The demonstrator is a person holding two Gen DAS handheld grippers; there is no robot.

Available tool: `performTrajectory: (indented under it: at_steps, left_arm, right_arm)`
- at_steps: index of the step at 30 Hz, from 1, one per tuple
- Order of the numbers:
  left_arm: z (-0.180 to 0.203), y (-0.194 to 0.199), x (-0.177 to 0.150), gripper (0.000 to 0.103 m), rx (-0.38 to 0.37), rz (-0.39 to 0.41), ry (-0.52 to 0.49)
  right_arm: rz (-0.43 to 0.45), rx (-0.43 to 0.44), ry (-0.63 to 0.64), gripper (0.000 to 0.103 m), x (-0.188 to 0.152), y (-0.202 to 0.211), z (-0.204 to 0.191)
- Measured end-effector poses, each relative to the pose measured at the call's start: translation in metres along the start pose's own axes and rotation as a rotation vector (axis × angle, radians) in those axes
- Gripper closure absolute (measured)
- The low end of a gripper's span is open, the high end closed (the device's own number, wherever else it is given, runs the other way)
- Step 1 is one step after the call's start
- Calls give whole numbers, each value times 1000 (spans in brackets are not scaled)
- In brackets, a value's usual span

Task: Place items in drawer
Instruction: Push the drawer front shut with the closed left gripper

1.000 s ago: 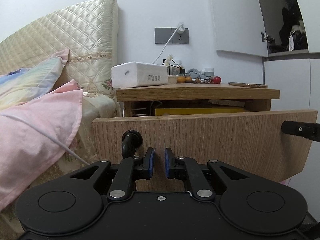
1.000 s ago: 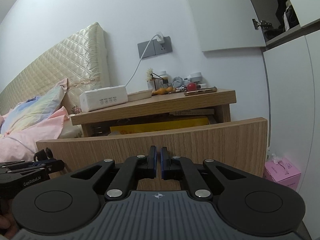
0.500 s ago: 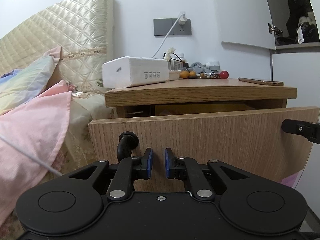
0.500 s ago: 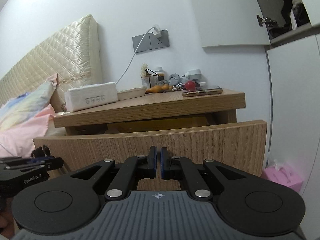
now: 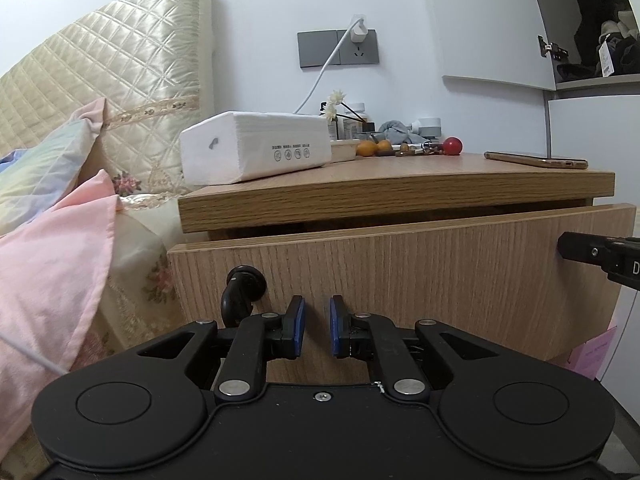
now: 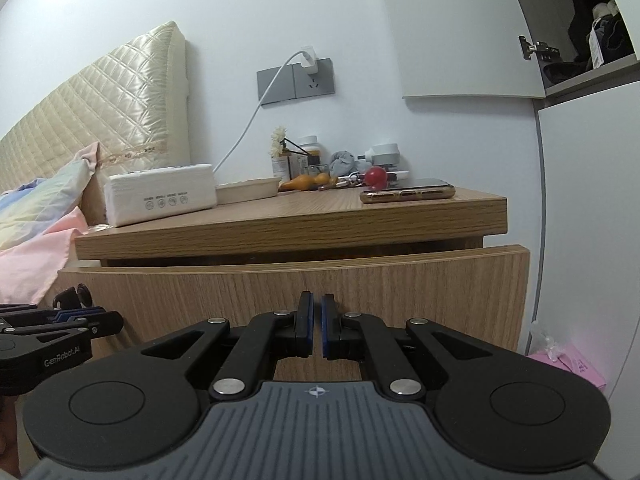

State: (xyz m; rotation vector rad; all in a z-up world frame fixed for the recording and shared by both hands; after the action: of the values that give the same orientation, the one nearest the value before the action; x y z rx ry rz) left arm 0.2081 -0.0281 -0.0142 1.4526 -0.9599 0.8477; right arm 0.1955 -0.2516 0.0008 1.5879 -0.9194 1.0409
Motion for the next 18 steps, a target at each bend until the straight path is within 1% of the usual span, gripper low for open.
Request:
performTrajectory:
  at_steps: [7,18]
  left_arm:
    - [4,-15,5,93,-3,-6,-15]
    - [1,-26,12,93,-14,-21,2]
  right_arm:
    - [4,-23,-23,98,4,-13,12]
    - [9,-45,-67,98,8,-23,25]
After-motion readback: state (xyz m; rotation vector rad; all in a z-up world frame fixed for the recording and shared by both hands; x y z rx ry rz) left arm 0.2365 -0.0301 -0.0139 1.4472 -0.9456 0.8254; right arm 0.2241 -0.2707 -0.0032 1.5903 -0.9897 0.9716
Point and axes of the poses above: each gripper's, at about its wrist camera, not at the fingertips, and y roughly against the way its jaws point, z to its right, x to its top, the point moved 6 cm from there along -y, roughly the way its jaws point, and after that the axes turned 8 degrees about -z, right-handed, at the moved point
